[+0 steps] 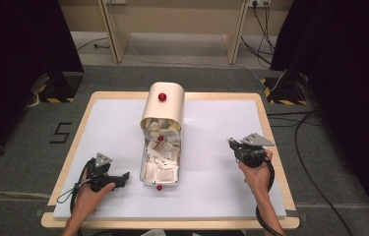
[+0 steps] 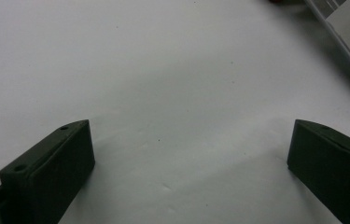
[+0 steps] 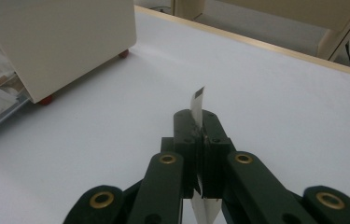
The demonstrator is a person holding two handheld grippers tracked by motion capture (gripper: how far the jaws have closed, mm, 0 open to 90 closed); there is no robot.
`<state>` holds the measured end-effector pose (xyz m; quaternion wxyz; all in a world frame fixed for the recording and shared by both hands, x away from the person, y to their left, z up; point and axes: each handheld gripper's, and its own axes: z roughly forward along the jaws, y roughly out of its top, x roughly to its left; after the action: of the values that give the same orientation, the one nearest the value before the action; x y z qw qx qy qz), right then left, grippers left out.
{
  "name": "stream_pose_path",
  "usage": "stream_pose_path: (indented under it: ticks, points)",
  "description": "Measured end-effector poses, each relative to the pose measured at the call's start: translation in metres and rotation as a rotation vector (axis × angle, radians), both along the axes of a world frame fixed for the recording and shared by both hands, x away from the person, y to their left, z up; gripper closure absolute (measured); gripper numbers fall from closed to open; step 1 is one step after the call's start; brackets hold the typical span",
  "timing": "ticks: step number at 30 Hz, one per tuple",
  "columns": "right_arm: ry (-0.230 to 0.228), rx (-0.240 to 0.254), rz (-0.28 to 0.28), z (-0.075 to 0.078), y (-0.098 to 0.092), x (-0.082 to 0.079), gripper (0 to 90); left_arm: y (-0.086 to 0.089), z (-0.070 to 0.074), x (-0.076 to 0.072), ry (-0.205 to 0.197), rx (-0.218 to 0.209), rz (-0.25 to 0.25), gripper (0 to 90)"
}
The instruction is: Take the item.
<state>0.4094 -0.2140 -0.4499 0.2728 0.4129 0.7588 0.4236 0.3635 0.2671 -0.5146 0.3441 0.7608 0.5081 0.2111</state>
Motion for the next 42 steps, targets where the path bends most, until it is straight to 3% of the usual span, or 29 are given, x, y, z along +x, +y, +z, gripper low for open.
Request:
stream_pose_path:
  ticks: [42]
  points:
    - [0.056,-0.032,-0.055,-0.022,-0.013,0.009,87.8,0.000,0.000,0.000,0.000,-0.001,0.000,0.0]
